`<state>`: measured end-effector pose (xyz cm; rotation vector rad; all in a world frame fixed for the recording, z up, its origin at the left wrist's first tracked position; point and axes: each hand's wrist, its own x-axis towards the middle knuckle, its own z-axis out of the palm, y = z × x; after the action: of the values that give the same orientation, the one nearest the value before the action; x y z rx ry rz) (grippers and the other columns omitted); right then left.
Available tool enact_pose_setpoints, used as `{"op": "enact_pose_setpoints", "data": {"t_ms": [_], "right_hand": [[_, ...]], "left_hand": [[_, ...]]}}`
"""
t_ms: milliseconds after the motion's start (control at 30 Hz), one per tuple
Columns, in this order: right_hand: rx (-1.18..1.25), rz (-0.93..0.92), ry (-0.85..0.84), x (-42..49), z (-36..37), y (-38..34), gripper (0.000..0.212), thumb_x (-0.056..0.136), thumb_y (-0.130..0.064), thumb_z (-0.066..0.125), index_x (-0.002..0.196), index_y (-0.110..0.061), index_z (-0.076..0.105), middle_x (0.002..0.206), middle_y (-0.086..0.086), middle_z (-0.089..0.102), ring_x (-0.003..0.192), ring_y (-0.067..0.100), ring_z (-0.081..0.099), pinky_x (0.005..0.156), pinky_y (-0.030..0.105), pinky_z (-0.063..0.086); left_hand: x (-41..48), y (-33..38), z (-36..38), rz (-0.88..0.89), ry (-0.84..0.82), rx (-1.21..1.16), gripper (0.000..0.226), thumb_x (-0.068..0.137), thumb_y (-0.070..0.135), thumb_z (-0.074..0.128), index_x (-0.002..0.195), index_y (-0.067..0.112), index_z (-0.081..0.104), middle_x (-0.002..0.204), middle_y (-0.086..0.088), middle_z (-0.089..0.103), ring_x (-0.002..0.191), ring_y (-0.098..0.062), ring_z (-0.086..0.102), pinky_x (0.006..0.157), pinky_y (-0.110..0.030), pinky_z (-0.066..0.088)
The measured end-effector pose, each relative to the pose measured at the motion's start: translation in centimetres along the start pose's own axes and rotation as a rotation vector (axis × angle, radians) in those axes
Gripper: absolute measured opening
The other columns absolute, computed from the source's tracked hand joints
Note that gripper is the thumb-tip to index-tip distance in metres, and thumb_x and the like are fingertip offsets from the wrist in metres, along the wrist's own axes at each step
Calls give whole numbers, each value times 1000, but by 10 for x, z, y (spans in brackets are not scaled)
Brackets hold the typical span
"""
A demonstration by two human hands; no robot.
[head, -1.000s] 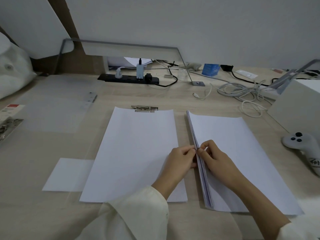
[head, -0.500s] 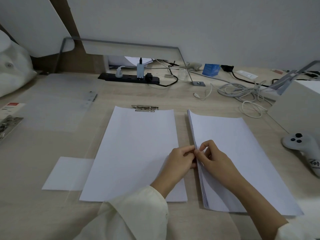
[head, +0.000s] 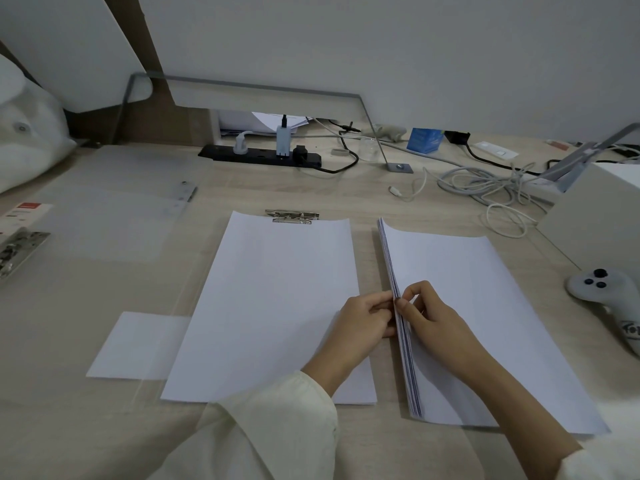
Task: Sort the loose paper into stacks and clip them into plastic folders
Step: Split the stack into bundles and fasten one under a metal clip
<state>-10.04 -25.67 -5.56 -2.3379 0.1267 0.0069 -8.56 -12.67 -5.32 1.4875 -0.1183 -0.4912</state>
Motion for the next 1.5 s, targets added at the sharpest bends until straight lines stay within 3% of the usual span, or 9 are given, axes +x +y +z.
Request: {"op": "enact_pose_setpoints", "data": {"t_ms": [300, 867, 1033, 1133, 1200, 1267, 1333, 1400, 1500], "right_hand": [[-14, -11, -6, 1, 0, 1, 15, 96, -29, 43, 98, -16, 47, 62, -4, 43, 54, 9, 40, 53, 19, 31], [-6, -4, 39, 1, 0, 2, 9, 95, -23, 45, 95, -14, 48, 63, 0, 47, 53, 10, 40, 53, 20, 33], [-73, 57, 36, 7, -7, -10, 12, 87, -22, 56, 89, -11, 53, 64, 3, 59, 50, 16, 52, 56, 28, 47], [-164, 72, 6, 10, -11, -16, 15, 85, -22, 57, 78, -10, 49, 59, 2, 57, 45, 16, 55, 57, 29, 50], [-184, 56, 29, 12, -12, -17, 20, 83, -19, 57, 71, -10, 45, 56, 2, 52, 45, 17, 52, 54, 28, 46], [-189, 40, 69, 11, -14, -16, 21, 84, -19, 57, 70, -8, 45, 56, 2, 49, 48, 16, 46, 51, 25, 40], [-197, 30, 114, 9, -17, -15, 21, 85, -22, 57, 75, -5, 50, 60, 2, 50, 52, 14, 43, 51, 23, 36], [-178, 12, 138, 4, -18, -14, 22, 87, -25, 57, 83, -4, 55, 65, 3, 55, 56, 14, 47, 52, 22, 39], [-127, -18, 131, -1, -17, -17, 13, 89, -26, 55, 87, -13, 54, 70, -1, 59, 58, 10, 56, 55, 22, 47]], "left_hand": [[0, 0, 0, 16, -3, 7, 37, 93, -6, 36, 121, 2, 58, 80, 13, 60, 62, 15, 62, 59, -6, 50], [2, -3, 0, 36, 2, 34, 32, 93, 5, 47, 124, 10, 58, 91, 8, 63, 84, -4, 62, 69, -9, 53], [6, -8, 1, 52, 63, 170, 28, 91, 10, 46, 111, 13, 65, 100, -9, 69, 95, -23, 67, 89, -36, 55], [7, -13, 3, 78, 59, 263, 25, 86, 14, 41, 91, 18, 65, 84, -16, 63, 80, -36, 60, 83, -48, 54], [3, -8, 6, 96, 69, 331, 25, 90, 10, 37, 100, 12, 60, 92, -16, 56, 74, -26, 51, 68, -28, 51], [1, 1, 11, 122, 146, 402, 36, 97, 12, 36, 131, 11, 46, 132, -5, 43, 90, -6, 50, 63, -1, 39], [3, 13, 18, 115, 174, 375, 45, 98, 25, 36, 143, 17, 32, 148, 6, 29, 112, 4, 44, 80, 4, 33], [14, 28, 25, 10, 127, 375, 55, 96, 40, 38, 145, 17, 27, 151, 0, 32, 132, -13, 39, 102, -21, 33], [39, 39, 31, -138, 89, 479, 55, 91, 45, 42, 135, 10, 40, 136, -10, 50, 121, -27, 51, 100, -36, 41]]}}
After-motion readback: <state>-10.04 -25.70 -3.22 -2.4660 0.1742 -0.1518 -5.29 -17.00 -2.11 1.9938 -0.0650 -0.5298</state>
